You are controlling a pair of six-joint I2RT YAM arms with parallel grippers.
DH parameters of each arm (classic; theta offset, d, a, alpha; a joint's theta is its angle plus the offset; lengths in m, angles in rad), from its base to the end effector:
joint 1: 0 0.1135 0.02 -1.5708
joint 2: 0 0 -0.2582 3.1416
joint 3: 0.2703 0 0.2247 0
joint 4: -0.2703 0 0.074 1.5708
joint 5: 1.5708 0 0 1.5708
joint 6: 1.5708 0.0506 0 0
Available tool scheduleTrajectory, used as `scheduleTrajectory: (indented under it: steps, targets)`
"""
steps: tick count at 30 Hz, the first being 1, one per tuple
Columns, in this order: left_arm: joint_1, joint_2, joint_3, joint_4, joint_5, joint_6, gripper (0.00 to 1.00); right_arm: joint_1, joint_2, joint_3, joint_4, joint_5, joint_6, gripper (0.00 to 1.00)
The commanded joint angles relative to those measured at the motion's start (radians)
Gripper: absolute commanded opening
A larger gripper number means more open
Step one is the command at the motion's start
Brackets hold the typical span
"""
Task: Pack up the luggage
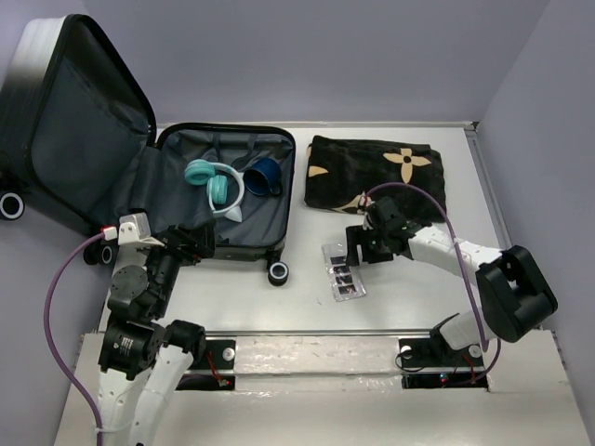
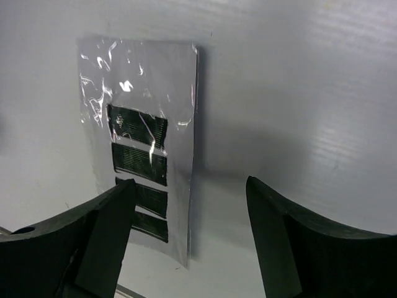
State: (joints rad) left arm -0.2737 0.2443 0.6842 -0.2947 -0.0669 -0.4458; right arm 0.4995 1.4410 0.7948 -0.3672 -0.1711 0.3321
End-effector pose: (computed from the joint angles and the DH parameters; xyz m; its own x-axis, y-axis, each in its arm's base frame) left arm 0.0616 -0.0138 0.3405 0.0369 -0.4572 -0.8886 0.2459 0.8660 -0.4354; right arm 0.2251 0.1326 0.1819 -0.8839 -0.1163 -0.4530 -0.2781 0.9095 0.3091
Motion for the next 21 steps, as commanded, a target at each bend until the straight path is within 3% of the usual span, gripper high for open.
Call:
scheduleTrajectory:
  steps: [1, 4, 9, 11, 12, 14, 21]
  targets:
    - [-0.002, -0.014, -0.003, 0.054, 0.016, 0.018, 0.99, 0.103, -0.004, -0.026, -0.021, 0.123, 0.099, 0.77]
    - [-0.002, -0.017, -0.003, 0.052, 0.015, 0.018, 0.99, 0.169, 0.030, -0.040, -0.036, 0.166, 0.157, 0.75]
    - [-0.002, -0.022, -0.003, 0.049, 0.010, 0.018, 0.99, 0.284, 0.113, -0.048, -0.032, 0.223, 0.238, 0.60]
    - [-0.002, -0.023, -0.002, 0.049, 0.009, 0.018, 0.99, 0.312, 0.142, -0.048, -0.032, 0.252, 0.274, 0.48]
    - [-0.002, -0.025, -0.002, 0.048, 0.007, 0.018, 0.99, 0.324, 0.150, -0.049, -0.033, 0.266, 0.284, 0.28]
    - [-0.002, -0.027, 0.000, 0.048, 0.007, 0.018, 0.99, 0.324, 0.153, -0.058, -0.036, 0.307, 0.317, 0.07]
    - [-0.002, -0.028, -0.002, 0.046, 0.006, 0.016, 0.99, 0.324, -0.018, -0.092, -0.022, 0.366, 0.352, 0.07]
